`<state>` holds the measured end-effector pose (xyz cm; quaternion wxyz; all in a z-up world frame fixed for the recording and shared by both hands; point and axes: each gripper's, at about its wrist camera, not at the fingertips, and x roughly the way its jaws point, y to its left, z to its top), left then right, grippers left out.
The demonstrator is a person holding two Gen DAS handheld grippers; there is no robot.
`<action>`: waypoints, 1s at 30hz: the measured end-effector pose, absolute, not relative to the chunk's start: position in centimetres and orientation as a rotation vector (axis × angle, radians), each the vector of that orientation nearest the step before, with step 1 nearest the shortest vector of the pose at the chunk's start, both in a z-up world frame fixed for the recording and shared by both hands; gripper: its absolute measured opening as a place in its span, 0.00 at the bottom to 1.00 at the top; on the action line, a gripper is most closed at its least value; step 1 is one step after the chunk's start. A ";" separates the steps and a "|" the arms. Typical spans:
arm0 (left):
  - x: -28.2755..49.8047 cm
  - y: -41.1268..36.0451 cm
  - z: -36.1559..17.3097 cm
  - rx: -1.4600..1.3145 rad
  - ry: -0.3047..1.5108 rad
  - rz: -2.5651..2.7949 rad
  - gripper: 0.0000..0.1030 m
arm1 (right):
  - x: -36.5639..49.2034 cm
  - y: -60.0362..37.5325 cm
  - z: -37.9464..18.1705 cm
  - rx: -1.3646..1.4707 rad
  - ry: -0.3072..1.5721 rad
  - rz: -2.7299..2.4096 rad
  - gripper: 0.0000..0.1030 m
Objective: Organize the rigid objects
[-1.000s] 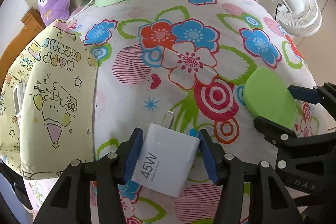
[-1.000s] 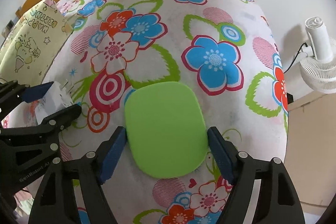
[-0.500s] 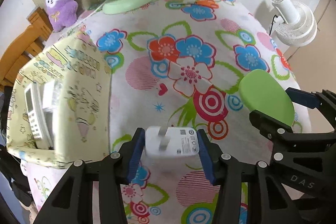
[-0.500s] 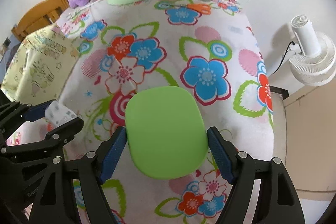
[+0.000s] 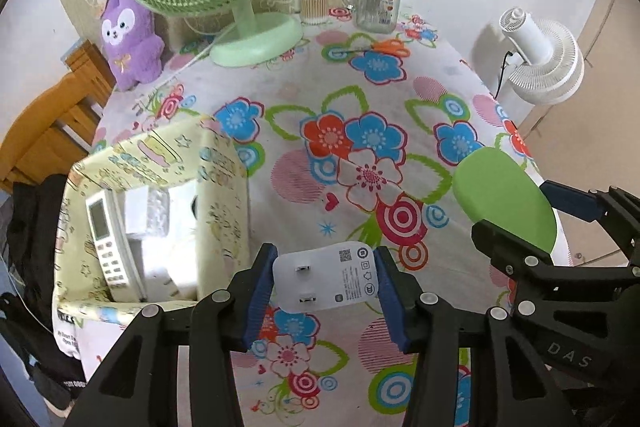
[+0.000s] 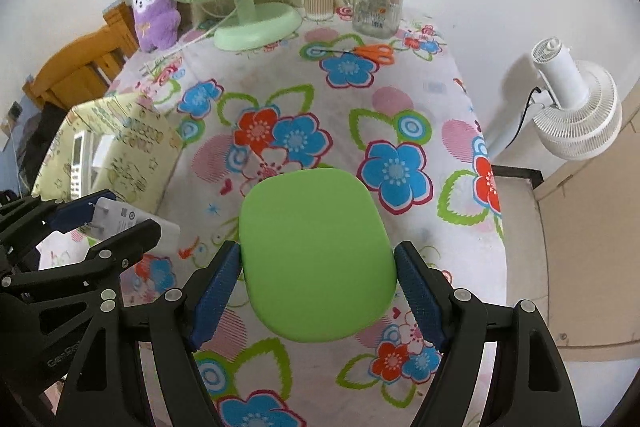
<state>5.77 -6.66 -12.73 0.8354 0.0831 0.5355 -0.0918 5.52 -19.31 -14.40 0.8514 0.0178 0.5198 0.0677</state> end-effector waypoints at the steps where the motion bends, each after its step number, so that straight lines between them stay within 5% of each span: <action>1: 5.8 -6.5 -12.4 0.180 1.129 -0.197 0.49 | 5.4 -19.2 -14.1 0.038 1.089 0.139 0.77; 13: 6.0 -5.1 -9.2 0.203 1.086 -0.225 0.49 | 5.1 -17.9 -11.0 0.070 1.051 0.097 0.75; 15: 6.0 -4.9 -8.6 0.189 1.079 -0.251 0.49 | 5.2 -17.4 -10.5 0.070 1.047 0.106 0.51; 30: 5.8 -4.0 -9.2 0.195 1.104 -0.296 0.49 | 6.0 -15.7 -11.3 0.112 1.089 0.144 0.50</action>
